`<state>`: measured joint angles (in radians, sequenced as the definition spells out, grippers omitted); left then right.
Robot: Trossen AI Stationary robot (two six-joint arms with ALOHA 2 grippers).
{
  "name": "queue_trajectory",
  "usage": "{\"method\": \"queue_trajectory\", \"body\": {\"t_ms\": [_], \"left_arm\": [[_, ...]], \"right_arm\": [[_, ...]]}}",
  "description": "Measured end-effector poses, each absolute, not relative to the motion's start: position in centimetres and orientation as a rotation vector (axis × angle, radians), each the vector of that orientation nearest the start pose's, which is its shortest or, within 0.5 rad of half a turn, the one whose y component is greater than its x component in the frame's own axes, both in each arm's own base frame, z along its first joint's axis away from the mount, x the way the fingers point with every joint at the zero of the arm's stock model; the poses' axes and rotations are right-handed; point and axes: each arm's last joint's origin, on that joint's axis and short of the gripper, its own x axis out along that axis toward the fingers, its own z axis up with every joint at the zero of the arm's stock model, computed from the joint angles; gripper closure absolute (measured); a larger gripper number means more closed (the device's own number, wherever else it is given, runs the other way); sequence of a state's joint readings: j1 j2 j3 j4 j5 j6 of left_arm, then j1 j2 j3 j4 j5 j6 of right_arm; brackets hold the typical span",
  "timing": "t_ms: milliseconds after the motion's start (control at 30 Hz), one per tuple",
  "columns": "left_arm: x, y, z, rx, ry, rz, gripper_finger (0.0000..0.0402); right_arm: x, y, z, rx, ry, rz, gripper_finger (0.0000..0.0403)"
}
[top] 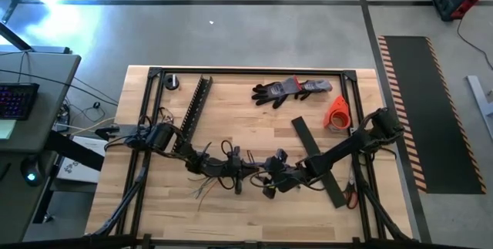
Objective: Ziptie cables
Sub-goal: Wrap the cables wires with the black zip tie
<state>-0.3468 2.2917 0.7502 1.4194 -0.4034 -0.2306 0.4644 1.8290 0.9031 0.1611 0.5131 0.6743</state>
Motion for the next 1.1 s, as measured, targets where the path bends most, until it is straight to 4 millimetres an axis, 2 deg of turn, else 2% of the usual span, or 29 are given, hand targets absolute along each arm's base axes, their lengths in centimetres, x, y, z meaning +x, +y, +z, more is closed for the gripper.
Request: {"method": "queue_trajectory", "body": {"t_ms": [167,500,800,900,1100], "left_arm": [[33.9,-11.0,4.8,-0.181,0.104,0.067,0.0402],[33.9,-11.1,5.0,-0.181,0.086,0.055,0.0402],[33.9,-11.2,5.0,-0.137,0.085,-0.013,0.0393],[34.0,-11.2,5.1,-0.127,0.087,-0.058,0.0367],[33.9,-10.3,5.0,-0.075,0.101,-0.079,0.0288]], "right_arm": [[31.9,14.3,13.4,0.283,0.619,-0.277,0.024],[31.8,14.3,13.3,0.273,0.637,-0.279,0.0391],[32.0,14.4,13.7,0.28,0.63,-0.305,0.0402],[32.4,14.6,14.5,0.279,0.667,-0.325,0.0402],[33.0,14.2,15.6,0.317,0.782,-0.357,0.0403]]}}
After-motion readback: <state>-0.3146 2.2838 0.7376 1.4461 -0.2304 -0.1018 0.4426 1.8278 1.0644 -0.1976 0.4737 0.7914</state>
